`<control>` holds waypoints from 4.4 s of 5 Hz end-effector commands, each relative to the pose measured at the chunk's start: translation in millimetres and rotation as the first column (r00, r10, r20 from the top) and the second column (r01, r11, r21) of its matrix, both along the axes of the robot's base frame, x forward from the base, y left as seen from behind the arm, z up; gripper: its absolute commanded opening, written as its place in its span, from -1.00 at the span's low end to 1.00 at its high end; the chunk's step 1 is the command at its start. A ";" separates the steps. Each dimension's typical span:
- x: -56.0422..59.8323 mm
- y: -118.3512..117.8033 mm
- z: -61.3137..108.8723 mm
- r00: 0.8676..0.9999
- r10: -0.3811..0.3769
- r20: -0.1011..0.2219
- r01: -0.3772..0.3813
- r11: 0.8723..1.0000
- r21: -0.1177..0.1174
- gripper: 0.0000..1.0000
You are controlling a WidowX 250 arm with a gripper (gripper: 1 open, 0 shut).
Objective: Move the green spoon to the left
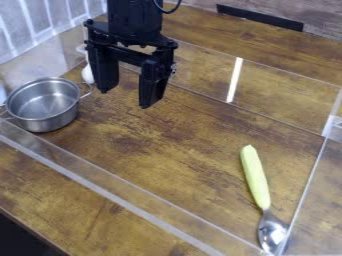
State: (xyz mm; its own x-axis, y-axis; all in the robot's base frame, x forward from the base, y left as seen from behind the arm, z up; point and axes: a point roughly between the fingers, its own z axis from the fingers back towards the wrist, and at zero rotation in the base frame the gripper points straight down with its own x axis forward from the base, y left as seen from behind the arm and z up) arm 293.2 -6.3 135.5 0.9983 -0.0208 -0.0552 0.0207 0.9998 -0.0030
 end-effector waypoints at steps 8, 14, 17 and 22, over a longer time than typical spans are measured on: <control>55.5 -130.3 -56.0 0.956 0.294 -0.011 -0.295 0.955 -0.027 1.00; 63.9 -119.2 -95.7 0.929 0.370 0.001 -0.370 0.928 0.037 1.00; 79.2 -127.7 -96.9 0.861 0.509 0.014 -0.508 0.859 0.063 1.00; 89.8 -129.0 -91.8 0.814 0.581 0.022 -0.580 0.809 0.090 -1.00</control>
State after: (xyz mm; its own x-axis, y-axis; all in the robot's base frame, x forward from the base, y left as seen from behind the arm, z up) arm 376.9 -129.4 28.9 0.8131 0.5786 -0.0635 -0.5687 0.8129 0.1254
